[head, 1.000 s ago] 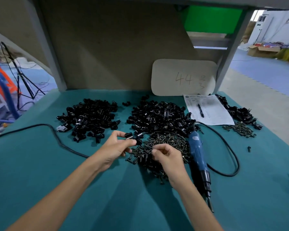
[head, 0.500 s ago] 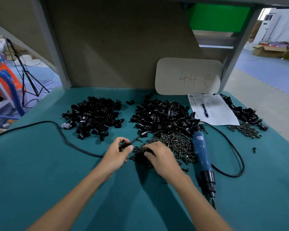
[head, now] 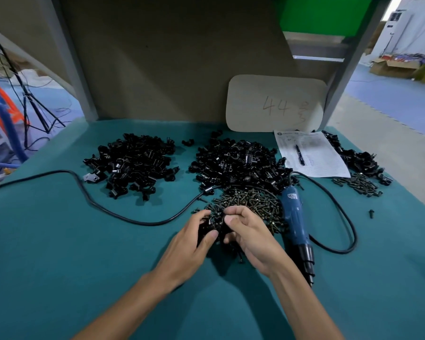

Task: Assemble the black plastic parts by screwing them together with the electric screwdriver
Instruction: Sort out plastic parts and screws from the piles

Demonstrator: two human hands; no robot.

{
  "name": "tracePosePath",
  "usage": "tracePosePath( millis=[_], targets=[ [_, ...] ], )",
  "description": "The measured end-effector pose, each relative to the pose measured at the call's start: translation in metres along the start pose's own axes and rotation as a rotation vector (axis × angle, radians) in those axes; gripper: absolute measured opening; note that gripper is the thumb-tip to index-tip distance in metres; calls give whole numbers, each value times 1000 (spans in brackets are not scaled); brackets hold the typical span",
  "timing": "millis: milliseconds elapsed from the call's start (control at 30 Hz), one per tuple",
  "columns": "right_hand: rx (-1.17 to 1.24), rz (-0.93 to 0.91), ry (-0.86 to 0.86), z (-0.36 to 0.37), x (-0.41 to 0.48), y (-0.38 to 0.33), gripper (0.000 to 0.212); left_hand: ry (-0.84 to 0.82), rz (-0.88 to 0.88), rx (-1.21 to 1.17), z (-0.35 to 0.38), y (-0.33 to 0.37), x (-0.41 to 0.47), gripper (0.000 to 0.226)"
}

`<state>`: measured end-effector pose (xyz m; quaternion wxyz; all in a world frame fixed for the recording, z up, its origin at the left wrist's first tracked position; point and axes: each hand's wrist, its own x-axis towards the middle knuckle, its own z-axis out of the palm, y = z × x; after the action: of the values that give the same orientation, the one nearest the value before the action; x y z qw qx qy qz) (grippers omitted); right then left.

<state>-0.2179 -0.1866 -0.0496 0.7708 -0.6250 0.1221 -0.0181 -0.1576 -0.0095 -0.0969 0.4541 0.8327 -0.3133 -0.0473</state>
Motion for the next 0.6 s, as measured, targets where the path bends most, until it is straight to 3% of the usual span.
tracePosePath(
  millis=[133, 300, 400, 500, 600],
  targets=[
    [8, -7, -58, 7, 3, 0, 15, 45, 34, -15, -1, 1, -3, 33],
    [42, -11, -89, 12, 2, 9, 23, 99, 24, -40, -2, 1, -3, 36],
    [-65, -3, -121, 9, -2, 11, 33, 148, 21, -49, -3, 1, -1, 35],
    [-171, -21, -39, 9, -3, 14, 31, 170, 21, -28, -4, 1, 0, 35],
    [-103, -1, 73, 12, -1, 13, 26, 173, 36, -22, -5, 3, -2, 35]
  ],
)
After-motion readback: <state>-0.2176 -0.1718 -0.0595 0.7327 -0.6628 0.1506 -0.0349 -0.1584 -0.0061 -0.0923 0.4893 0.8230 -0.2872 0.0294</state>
